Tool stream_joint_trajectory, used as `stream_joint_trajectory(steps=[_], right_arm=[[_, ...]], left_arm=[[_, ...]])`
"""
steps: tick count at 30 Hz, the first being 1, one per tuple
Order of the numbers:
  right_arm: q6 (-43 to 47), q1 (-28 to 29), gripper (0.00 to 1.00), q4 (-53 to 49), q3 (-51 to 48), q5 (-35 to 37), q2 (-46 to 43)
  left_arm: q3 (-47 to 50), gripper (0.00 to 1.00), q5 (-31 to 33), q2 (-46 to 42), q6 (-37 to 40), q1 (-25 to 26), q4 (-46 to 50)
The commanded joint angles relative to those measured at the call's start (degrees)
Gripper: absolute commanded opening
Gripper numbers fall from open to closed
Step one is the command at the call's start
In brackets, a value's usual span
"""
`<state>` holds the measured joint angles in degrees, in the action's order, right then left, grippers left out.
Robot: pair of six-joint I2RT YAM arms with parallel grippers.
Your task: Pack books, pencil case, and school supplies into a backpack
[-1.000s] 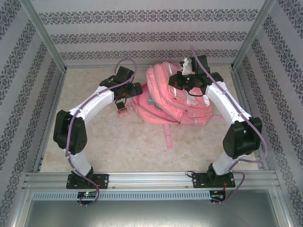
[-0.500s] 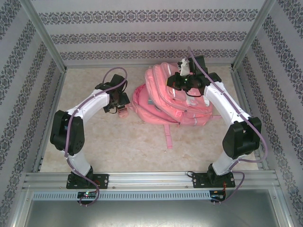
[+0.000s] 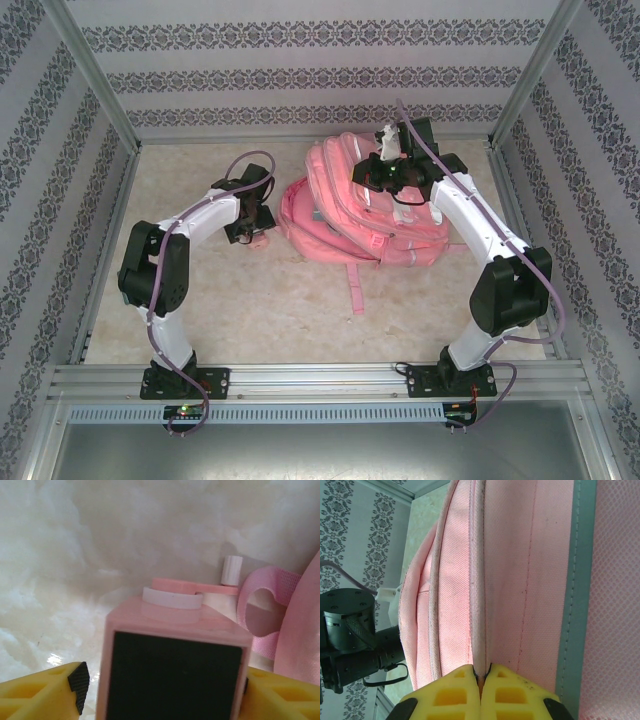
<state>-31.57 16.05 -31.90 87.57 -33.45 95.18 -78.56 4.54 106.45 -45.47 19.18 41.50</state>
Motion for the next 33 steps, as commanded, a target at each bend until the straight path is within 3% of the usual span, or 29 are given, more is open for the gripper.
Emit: stream_joint_trajectory(steps=[1,11,17,22,28,33], right_arm=[[0.8,1.9,0.00,3.8,1.6,-3.8,-0.8],[0.9,1.8,0.00,3.5,2.1,-3.8,-1.1],[0.3,0.6,0.00,3.5,2.8,-5.0,-1.7],[-0.8,-0.6,0.00,4.5,2.8,-6.5,-2.4],[-1.3,-1.1,0.00,4.9,2.2,-7.2,-3.3],[-1.7,-1.3,0.00,5.1,1.6,-7.7,-3.7]], left_arm=[[0.5,0.69,0.4,1.2,0.0,0.6,-0.4],[1.3,0.39,1.2,-2.0,0.1,1.1,0.5],[1.5,0.40,0.7,-7.5,0.1,2.8,2.5],[2.5,0.40,-4.0,-12.8,-0.6,5.6,-0.6],[6.2,0.40,-14.6,-15.6,-3.6,7.7,-13.7],[7.7,0.40,-21.0,-12.5,-6.1,10.2,-24.3]])
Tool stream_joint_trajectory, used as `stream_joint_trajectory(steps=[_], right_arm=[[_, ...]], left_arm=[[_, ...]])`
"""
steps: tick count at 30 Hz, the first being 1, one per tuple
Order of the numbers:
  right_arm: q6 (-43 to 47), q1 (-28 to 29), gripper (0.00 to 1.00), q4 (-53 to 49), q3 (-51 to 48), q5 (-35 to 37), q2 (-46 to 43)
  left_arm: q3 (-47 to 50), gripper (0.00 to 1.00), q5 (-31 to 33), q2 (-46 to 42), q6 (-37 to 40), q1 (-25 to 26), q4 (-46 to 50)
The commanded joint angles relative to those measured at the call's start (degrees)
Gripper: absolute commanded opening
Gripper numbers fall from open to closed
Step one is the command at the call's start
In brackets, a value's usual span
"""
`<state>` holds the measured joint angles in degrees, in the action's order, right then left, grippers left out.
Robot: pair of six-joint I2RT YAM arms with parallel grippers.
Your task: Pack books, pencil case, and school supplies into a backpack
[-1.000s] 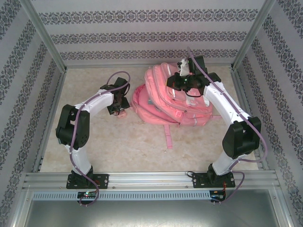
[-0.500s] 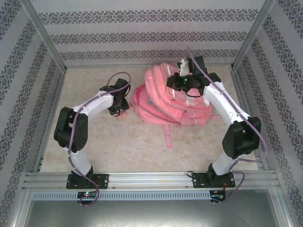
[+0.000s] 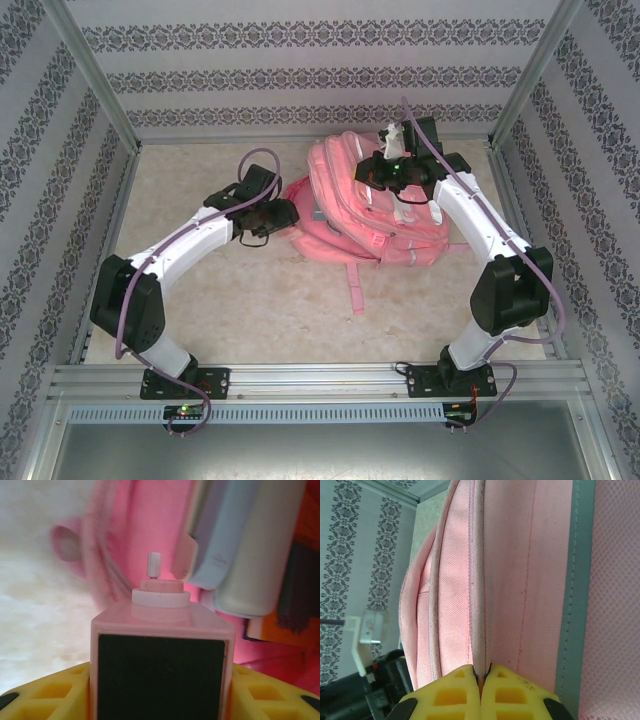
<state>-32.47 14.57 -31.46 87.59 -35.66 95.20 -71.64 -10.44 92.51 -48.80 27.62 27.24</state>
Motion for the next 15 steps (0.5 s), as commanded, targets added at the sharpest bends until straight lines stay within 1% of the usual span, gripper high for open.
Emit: stream_joint_trajectory(steps=[1,7,15], right_arm=[[-0.8,0.2,0.00,4.7,1.5,-5.6,-3.8],[-1.3,0.1,0.00,5.3,0.6,-6.1,-4.1],[-1.6,0.2,0.00,5.7,-0.1,-6.2,-4.4]], left_arm=[[1.1,0.40,-6.8,2.2,-3.5,2.6,-12.2],[1.7,0.40,-9.2,5.7,-6.8,6.2,-22.6],[-0.2,0.41,-10.6,10.8,-8.4,9.0,-27.2]])
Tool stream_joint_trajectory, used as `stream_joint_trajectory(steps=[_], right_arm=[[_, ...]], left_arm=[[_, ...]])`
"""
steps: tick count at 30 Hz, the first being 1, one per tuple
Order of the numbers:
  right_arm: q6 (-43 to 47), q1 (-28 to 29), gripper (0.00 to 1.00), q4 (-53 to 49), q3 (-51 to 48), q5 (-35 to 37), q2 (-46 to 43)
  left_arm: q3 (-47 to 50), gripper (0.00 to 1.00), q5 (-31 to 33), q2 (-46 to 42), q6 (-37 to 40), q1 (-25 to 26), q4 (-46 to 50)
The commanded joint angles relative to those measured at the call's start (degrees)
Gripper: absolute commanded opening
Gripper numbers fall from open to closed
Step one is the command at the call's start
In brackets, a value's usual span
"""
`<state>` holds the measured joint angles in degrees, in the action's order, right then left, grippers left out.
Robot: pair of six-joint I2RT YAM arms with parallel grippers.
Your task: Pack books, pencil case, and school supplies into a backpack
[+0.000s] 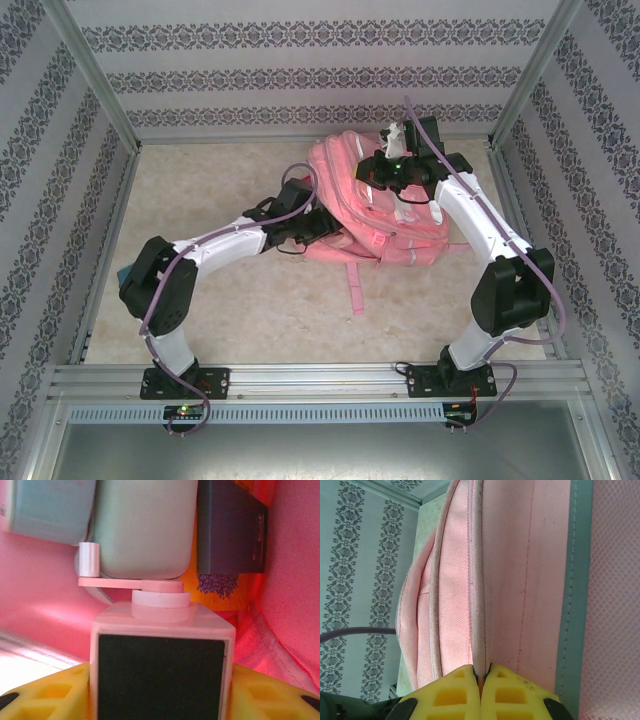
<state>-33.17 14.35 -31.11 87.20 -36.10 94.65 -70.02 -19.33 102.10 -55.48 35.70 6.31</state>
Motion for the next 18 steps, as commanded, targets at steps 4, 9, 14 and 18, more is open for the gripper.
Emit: stream_joint_trajectory(steps=[4,9,14,18], right_arm=[[-1.0,0.5,0.00,5.4,0.0,-5.7,-3.9],[-1.0,0.5,0.00,5.4,-0.3,-5.7,-3.9],[-1.0,0.5,0.00,5.5,-0.3,-5.7,-3.9],[-0.9,0.5,0.00,5.4,-0.4,-5.5,-3.9]], left_arm=[[-2.7,0.42,-2.8,3.4,-2.5,1.9,-7.3],[-3.0,0.51,-1.2,5.1,-1.7,2.7,-6.0],[-5.3,0.78,3.2,5.5,1.6,2.7,2.5],[-8.5,0.81,8.7,5.1,5.1,2.7,11.8]])
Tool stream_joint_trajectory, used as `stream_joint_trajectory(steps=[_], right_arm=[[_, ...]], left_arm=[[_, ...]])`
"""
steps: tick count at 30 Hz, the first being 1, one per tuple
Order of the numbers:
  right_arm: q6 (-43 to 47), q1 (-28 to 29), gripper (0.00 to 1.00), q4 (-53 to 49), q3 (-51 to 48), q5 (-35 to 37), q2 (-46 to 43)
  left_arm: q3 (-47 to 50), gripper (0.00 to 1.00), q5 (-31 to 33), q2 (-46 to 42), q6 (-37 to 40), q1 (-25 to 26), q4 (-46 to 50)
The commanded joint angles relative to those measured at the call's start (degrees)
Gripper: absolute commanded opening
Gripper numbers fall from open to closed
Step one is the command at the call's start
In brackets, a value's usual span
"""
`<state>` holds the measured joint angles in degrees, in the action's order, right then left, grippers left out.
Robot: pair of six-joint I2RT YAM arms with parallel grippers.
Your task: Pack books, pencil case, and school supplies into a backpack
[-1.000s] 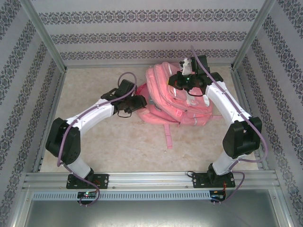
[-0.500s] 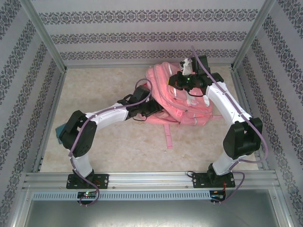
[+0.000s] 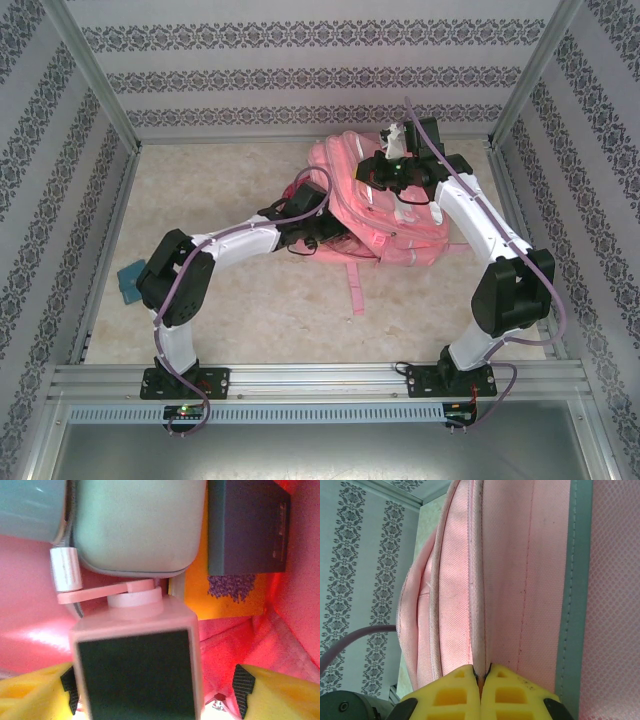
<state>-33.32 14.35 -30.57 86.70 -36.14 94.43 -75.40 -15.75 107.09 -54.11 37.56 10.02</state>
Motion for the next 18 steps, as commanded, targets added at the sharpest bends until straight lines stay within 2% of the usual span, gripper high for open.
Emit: stream_joint_trajectory(steps=[1,8,14,18], right_arm=[[-0.7,0.5,0.00,4.9,0.1,-5.5,-3.7],[-1.0,0.5,0.00,5.3,0.3,-5.6,-3.1],[-1.0,0.6,0.00,5.3,0.5,-5.5,-2.7],[-1.2,0.8,0.00,5.5,0.5,-5.6,-2.6]], left_arm=[[-3.9,0.81,6.5,0.2,4.3,0.9,10.4],[-5.8,0.73,14.2,-0.8,6.7,0.9,20.2],[-3.6,0.66,14.5,-1.8,7.8,0.9,20.3],[-3.3,0.66,14.1,-1.2,7.7,0.9,20.3]])
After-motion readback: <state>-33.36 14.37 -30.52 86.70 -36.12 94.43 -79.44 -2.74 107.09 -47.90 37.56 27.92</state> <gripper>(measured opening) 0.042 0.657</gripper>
